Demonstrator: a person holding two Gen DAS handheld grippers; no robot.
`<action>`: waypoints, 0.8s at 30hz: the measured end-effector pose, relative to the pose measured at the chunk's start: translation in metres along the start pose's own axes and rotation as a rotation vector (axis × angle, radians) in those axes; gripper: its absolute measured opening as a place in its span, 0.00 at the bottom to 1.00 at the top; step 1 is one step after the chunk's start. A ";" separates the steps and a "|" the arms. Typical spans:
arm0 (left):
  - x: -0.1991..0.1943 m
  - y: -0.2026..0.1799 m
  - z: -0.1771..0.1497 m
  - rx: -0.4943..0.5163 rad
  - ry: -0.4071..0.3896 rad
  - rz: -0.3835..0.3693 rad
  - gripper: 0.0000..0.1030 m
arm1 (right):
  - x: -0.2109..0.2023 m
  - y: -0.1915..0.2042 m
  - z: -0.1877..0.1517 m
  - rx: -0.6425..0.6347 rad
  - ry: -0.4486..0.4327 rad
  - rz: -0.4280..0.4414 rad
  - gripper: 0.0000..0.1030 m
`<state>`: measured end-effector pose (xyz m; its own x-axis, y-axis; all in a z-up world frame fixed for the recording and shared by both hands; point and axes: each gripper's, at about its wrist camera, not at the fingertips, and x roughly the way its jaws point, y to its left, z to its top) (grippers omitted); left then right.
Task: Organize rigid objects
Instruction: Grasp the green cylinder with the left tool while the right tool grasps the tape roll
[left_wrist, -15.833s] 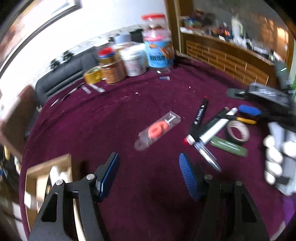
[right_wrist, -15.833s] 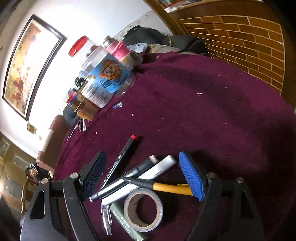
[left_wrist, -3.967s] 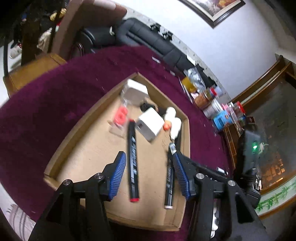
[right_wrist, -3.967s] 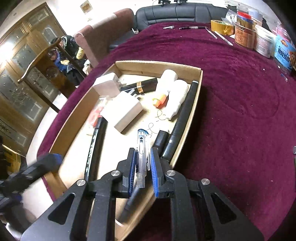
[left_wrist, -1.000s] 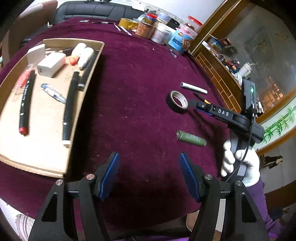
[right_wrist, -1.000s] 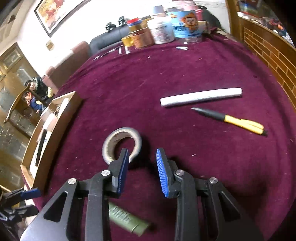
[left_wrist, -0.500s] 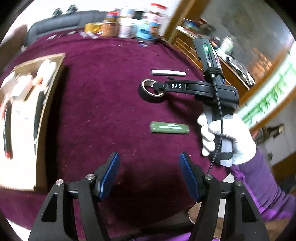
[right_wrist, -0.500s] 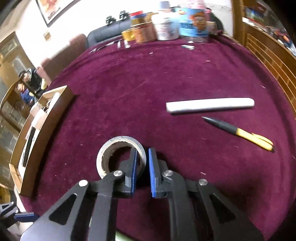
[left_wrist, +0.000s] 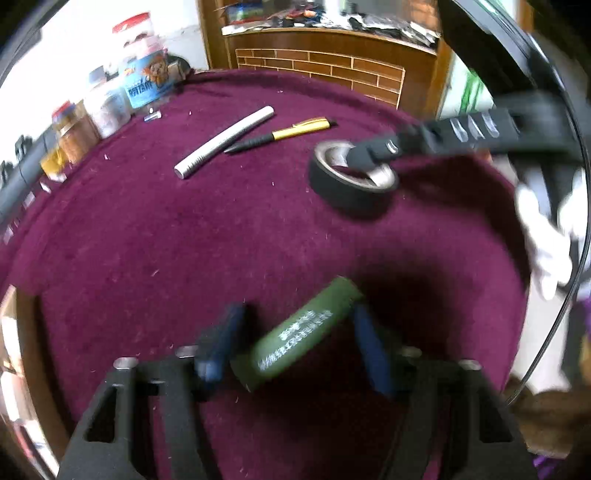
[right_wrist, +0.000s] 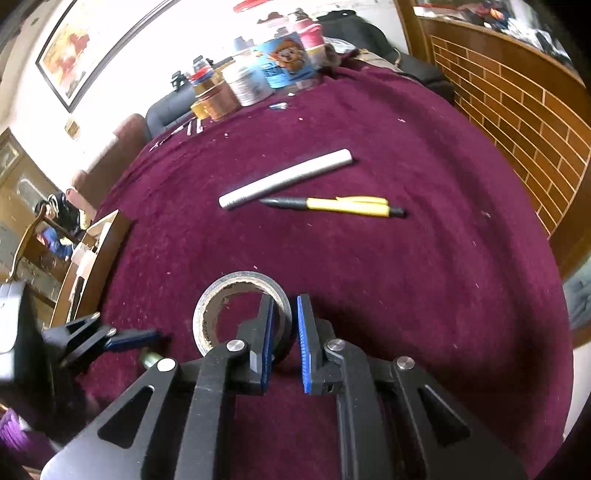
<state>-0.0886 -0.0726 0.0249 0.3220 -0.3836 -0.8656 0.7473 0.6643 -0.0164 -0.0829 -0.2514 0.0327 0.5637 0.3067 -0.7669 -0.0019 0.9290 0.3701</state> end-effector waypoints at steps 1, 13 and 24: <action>-0.001 0.003 0.003 -0.020 -0.001 0.010 0.24 | 0.001 -0.003 -0.002 0.014 0.001 0.003 0.10; -0.002 -0.013 -0.012 -0.059 -0.072 0.069 0.34 | 0.023 0.010 -0.007 0.006 0.025 -0.008 0.12; -0.056 0.038 -0.043 -0.329 -0.196 -0.093 0.17 | 0.010 0.033 -0.015 -0.070 -0.024 -0.030 0.10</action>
<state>-0.1031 0.0019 0.0513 0.3908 -0.5459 -0.7411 0.5628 0.7788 -0.2769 -0.0897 -0.2149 0.0293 0.5840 0.2738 -0.7642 -0.0415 0.9502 0.3087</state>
